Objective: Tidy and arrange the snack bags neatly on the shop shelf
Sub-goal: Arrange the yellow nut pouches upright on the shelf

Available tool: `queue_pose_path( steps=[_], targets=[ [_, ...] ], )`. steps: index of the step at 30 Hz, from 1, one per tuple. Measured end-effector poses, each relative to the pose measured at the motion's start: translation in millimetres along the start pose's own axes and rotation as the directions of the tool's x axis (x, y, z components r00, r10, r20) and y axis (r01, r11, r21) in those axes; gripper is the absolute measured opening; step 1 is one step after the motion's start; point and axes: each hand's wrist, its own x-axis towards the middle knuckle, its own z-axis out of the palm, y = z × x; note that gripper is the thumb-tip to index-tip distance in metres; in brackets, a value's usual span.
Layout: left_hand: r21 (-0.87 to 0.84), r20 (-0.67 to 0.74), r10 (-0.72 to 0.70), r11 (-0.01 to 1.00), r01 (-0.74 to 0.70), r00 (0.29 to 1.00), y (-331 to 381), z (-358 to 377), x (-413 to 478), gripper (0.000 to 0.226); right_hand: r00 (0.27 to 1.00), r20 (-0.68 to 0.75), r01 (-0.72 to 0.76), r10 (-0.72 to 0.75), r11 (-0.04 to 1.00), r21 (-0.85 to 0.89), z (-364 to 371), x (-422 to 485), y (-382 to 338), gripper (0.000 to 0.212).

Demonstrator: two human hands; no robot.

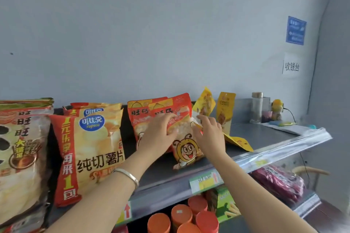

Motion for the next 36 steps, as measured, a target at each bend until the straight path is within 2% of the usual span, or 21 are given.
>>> queue_pose_path(
  steps=[7,10,14,17,21,28,32,34,36],
  targets=[
    [0.01,0.058,0.11,0.994,-0.111,0.992,11.6,51.9,50.6,0.04,0.995,-0.006,-0.095,0.095,0.995,-0.007,-11.6,36.3,52.0,0.04],
    [0.096,0.136,0.166,0.979,-0.18,0.977,22.7,72.6,67.6,0.042,0.989,-0.013,-0.15,0.15,0.988,-0.02,-16.1,49.0,82.2,0.039],
    [0.319,0.327,0.187,0.901,-0.295,0.926,38.4,94.3,84.7,0.055,0.977,-0.001,-0.214,0.214,0.977,0.024,-16.6,66.2,123.4,0.038],
    [0.35,0.435,0.161,0.876,-0.332,0.886,55.4,111.7,98.0,0.059,0.973,0.008,-0.229,0.229,0.972,0.054,-12.0,81.3,154.8,0.041],
    [0.377,0.521,0.077,0.873,-0.309,0.85,74.2,148.6,117.6,0.06,0.974,0.088,-0.214,0.207,0.973,0.089,-3.9,107.0,193.4,0.046],
    [0.547,0.556,-0.182,0.815,-0.192,0.811,83.4,214.4,138.6,0.071,0.953,0.289,-0.13,0.085,0.982,0.14,9.9,158.3,252.0,0.066],
    [0.589,0.542,-0.239,0.792,-0.16,0.806,82.2,234.7,140.2,0.074,0.915,0.402,-0.109,0.028,0.978,0.18,25.7,171.4,259.3,0.085],
    [0.577,0.596,-0.253,0.795,-0.187,0.762,83.5,239.5,139.7,0.079,0.895,0.446,-0.116,0.014,0.972,0.204,33.0,173.6,257.9,0.091],
    [0.583,0.649,-0.276,0.779,-0.23,0.709,85.6,239.5,140.2,0.083,0.88,0.476,-0.125,0.006,0.968,0.217,39.7,175.5,255.4,0.087]
  ],
)
